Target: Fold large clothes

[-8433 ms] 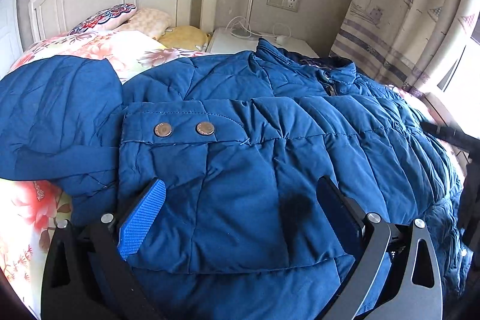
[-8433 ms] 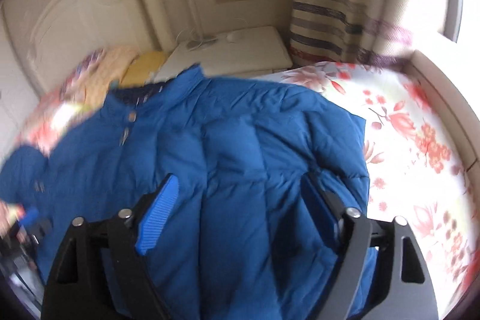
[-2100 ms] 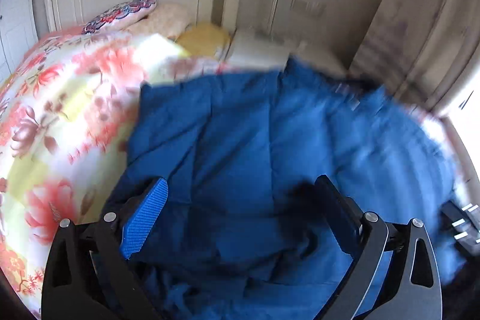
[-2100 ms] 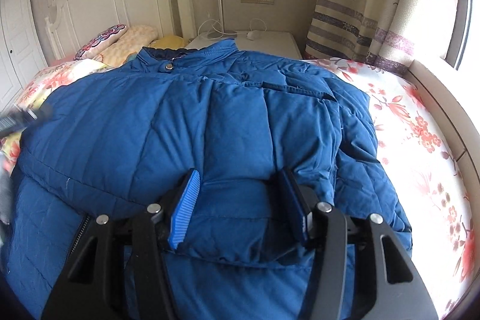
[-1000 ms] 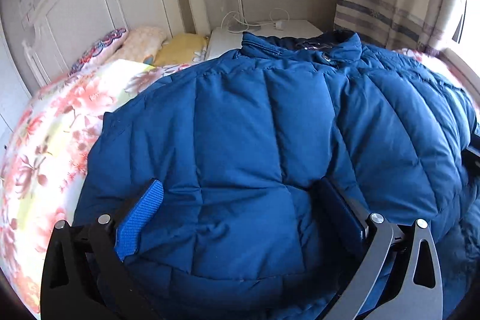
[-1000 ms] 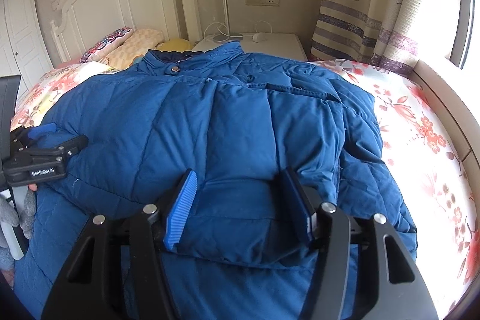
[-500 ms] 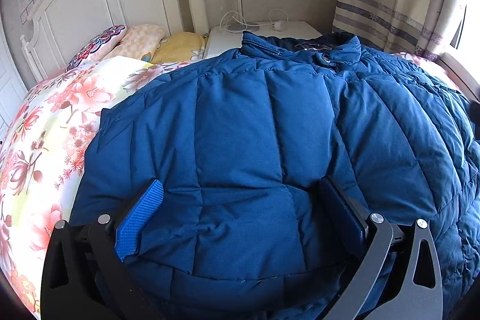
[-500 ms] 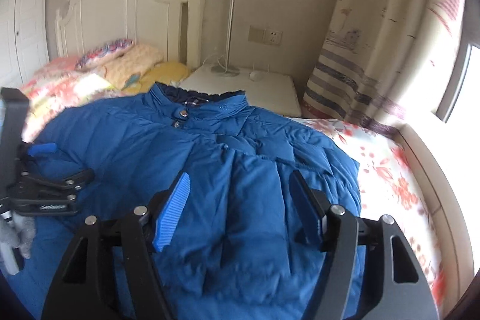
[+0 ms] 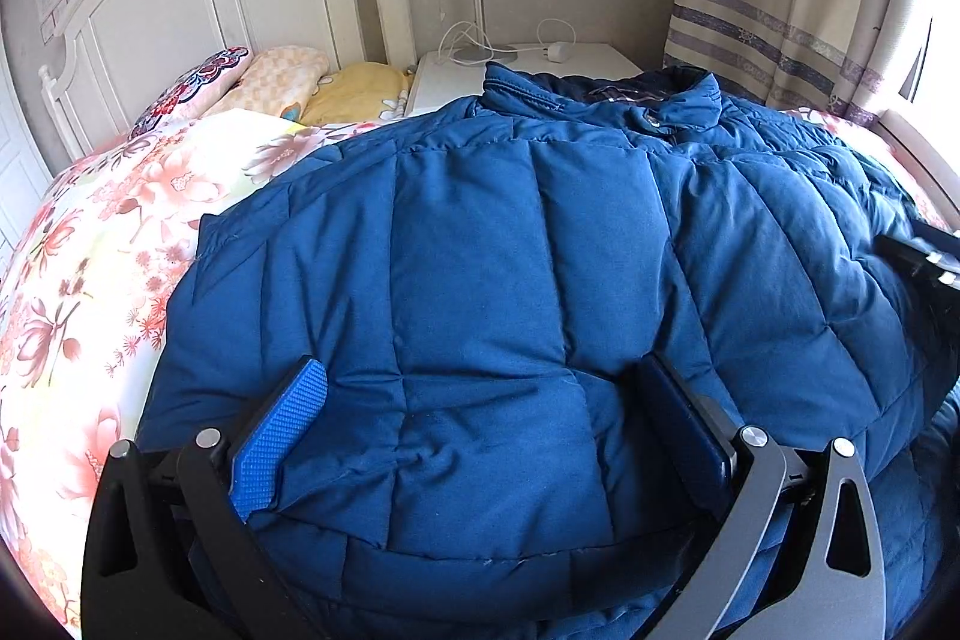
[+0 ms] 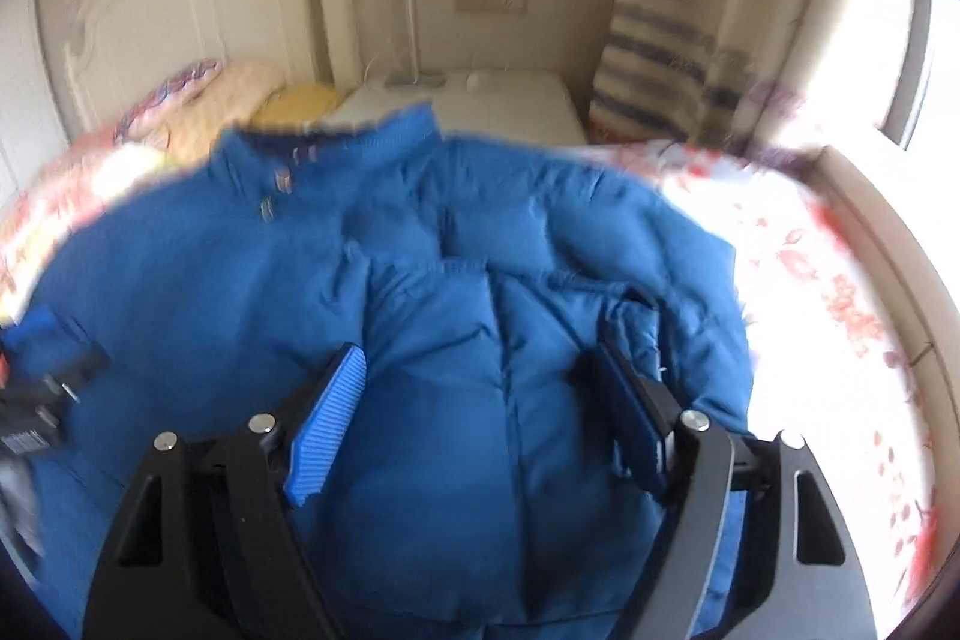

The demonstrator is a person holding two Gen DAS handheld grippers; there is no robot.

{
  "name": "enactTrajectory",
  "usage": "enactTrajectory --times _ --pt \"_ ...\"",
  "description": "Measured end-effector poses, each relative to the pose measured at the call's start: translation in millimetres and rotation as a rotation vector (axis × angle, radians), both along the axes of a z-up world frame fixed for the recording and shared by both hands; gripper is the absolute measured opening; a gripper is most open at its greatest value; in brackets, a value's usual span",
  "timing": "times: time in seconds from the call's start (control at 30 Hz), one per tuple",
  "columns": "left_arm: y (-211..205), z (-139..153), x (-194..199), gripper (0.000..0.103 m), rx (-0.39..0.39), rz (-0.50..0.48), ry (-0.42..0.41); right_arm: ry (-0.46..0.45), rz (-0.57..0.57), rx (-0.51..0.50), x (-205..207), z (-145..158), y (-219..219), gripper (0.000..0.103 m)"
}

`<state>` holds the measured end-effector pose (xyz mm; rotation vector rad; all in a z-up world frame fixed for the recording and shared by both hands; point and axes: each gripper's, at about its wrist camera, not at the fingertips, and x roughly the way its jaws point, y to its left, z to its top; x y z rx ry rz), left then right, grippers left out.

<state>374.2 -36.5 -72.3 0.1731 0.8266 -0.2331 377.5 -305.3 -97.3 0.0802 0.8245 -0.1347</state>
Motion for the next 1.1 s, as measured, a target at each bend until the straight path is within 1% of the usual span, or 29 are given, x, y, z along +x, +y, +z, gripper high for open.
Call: enactTrajectory --times 0.07,0.1,0.13,0.17,0.2,0.23,0.27,0.3,0.33,0.37,0.4,0.47,0.63,0.7,0.77,0.8,0.83,0.87,0.9,0.93,0.97,1.03,1.07,1.1 --pt "0 0 0 0.099 -0.001 0.0 0.001 0.005 -0.006 -0.036 -2 1 5 0.079" --pt "0 0 0 0.099 0.0 0.0 0.001 -0.009 -0.019 -0.048 -5 3 6 0.079" --pt "0 0 0 0.099 0.001 0.0 0.001 -0.04 -0.05 -0.075 -11 8 8 0.077" --pt "0 0 1 0.099 0.001 0.0 0.001 -0.112 -0.087 -0.113 -24 20 12 0.075" --pt "0 -1 1 0.099 0.0 0.0 0.001 -0.168 -0.09 -0.124 -33 27 16 0.075" --pt "0 -1 1 0.099 -0.001 0.0 0.002 -0.205 -0.077 -0.123 -38 33 19 0.076" --pt "0 -1 0 0.099 0.0 0.0 0.002 -0.228 -0.031 -0.114 -43 39 27 0.076" --pt "0 -1 1 0.099 0.001 0.0 0.002 -0.202 0.017 -0.112 -41 37 33 0.077" --pt "0 -1 1 0.099 0.001 0.0 0.002 -0.126 0.069 -0.123 -35 26 42 0.082" --pt "0 -1 1 0.099 0.0 -0.001 0.002 -0.021 0.106 -0.145 -26 6 49 0.084" --pt "0 -1 0 0.099 -0.003 -0.001 0.002 0.022 0.111 -0.159 -20 -5 52 0.084" --pt "1 -1 1 0.099 -0.006 0.001 0.004 0.021 0.105 -0.144 -17 -6 50 0.087" --pt "3 -2 3 0.099 -0.022 0.003 0.014 0.028 0.11 -0.104 -16 -12 45 0.089" --pt "3 -2 3 0.099 -0.021 0.002 0.014 0.034 0.129 -0.048 -15 -10 36 0.092" --pt "8 3 -2 0.098 -0.027 0.02 0.004 0.033 0.115 0.032 -29 5 21 0.091" --pt "13 8 -11 0.098 -0.03 0.045 -0.002 0.015 0.107 0.066 -42 22 24 0.091" --pt "18 16 -21 0.098 -0.069 0.039 -0.015 -0.014 0.109 0.092 -56 31 22 0.091" --pt "25 27 -40 0.098 -0.144 -0.002 -0.036 -0.042 0.125 0.095 -72 40 25 0.091" --pt "28 33 -54 0.098 -0.169 -0.034 -0.045 -0.057 0.141 0.087 -84 45 26 0.091" --pt "27 37 -68 0.098 -0.163 -0.064 -0.049 -0.059 0.159 0.075 -96 47 29 0.091" --pt "24 36 -85 0.098 -0.117 -0.086 -0.05 -0.045 0.178 0.068 -104 44 31 0.091" --pt "18 25 -102 0.098 -0.056 -0.115 -0.035 0.004 0.208 0.048 -110 30 37 0.091" --pt "14 11 -107 0.098 -0.017 -0.126 -0.006 0.061 0.221 0.02 -107 12 41 0.091" --pt "11 -3 -105 0.099 0.027 -0.121 0.03 0.13 0.218 0.018 -102 -5 43 0.091"
